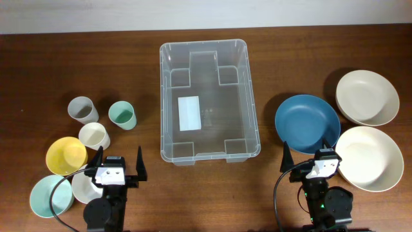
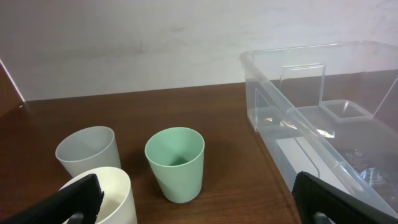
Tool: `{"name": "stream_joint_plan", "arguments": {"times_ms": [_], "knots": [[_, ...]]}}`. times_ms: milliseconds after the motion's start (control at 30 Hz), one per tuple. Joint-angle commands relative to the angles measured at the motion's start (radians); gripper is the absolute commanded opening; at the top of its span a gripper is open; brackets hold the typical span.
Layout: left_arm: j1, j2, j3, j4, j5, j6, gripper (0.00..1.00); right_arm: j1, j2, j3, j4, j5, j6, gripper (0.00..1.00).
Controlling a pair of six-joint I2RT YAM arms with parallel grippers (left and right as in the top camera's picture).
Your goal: Pack container
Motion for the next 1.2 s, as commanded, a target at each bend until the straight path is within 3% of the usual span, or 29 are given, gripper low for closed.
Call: {"name": "stream_joint_plan", "arguments": {"times_ms": [0,633,833,967,1167], "knots": [[-0.001,-0.01,-0.007,0.001,0.004,-0.006,1.0,-0.006,-0.009,-0.005,-0.008,-0.01,0.004,0.99],[-0.001,-0.01,-0.007,0.0,-0.006,-0.005,1.0,-0.006,-0.009,-0.005,-0.007,-0.012,0.009,0.99],[-0.001,-0.01,-0.007,0.001,-0.007,-0.037,1.0,-0.006,0.009,-0.005,-0.008,-0.015,0.137,0.99],[-0.001,-0.007,0.001,0.0,-0.005,-0.161,1.0,-0.006,0.059,0.018,-0.028,-0.013,0.138,0.99],[-0.001,0.079,0.126,-0.044,-0.008,-0.168,1.0,-0.007,0.246,0.189,-0.168,-0.007,0.152,0.99]]}}
